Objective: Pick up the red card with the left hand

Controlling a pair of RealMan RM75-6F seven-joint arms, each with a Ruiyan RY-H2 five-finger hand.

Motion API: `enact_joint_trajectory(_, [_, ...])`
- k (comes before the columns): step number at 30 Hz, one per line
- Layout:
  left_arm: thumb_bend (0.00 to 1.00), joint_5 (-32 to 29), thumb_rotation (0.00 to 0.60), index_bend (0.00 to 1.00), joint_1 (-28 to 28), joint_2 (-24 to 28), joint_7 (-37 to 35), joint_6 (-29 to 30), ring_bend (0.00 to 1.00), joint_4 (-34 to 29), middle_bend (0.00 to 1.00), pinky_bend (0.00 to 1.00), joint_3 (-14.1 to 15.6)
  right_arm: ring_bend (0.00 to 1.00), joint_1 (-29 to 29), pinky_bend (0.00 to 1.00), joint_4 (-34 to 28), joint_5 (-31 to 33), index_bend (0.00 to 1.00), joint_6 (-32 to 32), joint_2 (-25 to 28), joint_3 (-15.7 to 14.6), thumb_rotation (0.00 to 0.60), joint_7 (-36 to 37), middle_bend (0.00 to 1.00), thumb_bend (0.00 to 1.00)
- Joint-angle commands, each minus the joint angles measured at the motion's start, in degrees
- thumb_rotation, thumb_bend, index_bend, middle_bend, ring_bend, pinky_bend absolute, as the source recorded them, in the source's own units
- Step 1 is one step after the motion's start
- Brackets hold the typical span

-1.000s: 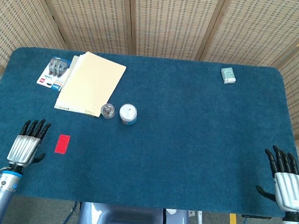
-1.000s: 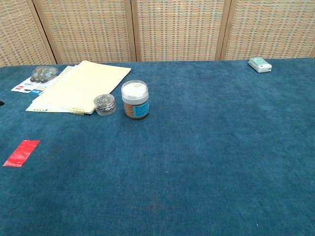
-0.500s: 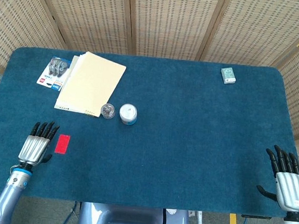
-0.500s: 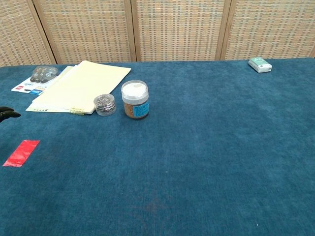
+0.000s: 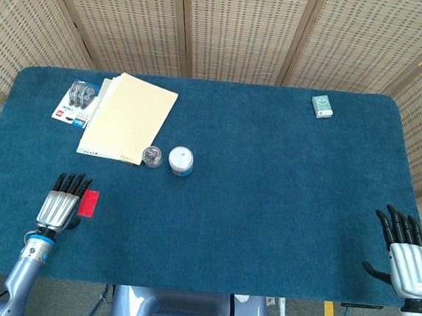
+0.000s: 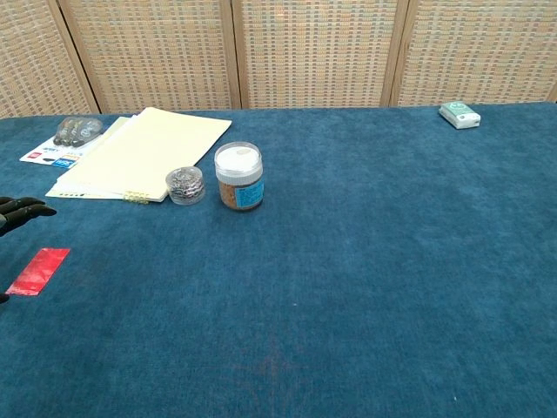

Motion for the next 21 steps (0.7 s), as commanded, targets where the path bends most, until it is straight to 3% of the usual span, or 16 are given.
enact_joint_trajectory(1, [0.25, -0.4, 0.600, 0.00, -0.2, -0.3, 0.3, 0.0, 0.00, 0.2, 0.00, 0.00, 0.0, 0.00, 0.0, 0.00, 0.0, 0.0, 0.00, 0.0, 0.0, 0.0, 0.600, 0.1, 0.00, 0.08])
enact_joint_trajectory(21, [0.27, -2.8, 0.600, 0.00, -2.8, -3.2, 2.4, -1.1, 0.00, 2.9, 0.00, 0.00, -0.5, 0.00, 0.0, 0.00, 0.0, -0.3, 0.00, 0.2, 0.1, -0.1, 0.600, 0.3, 0.00, 0.08])
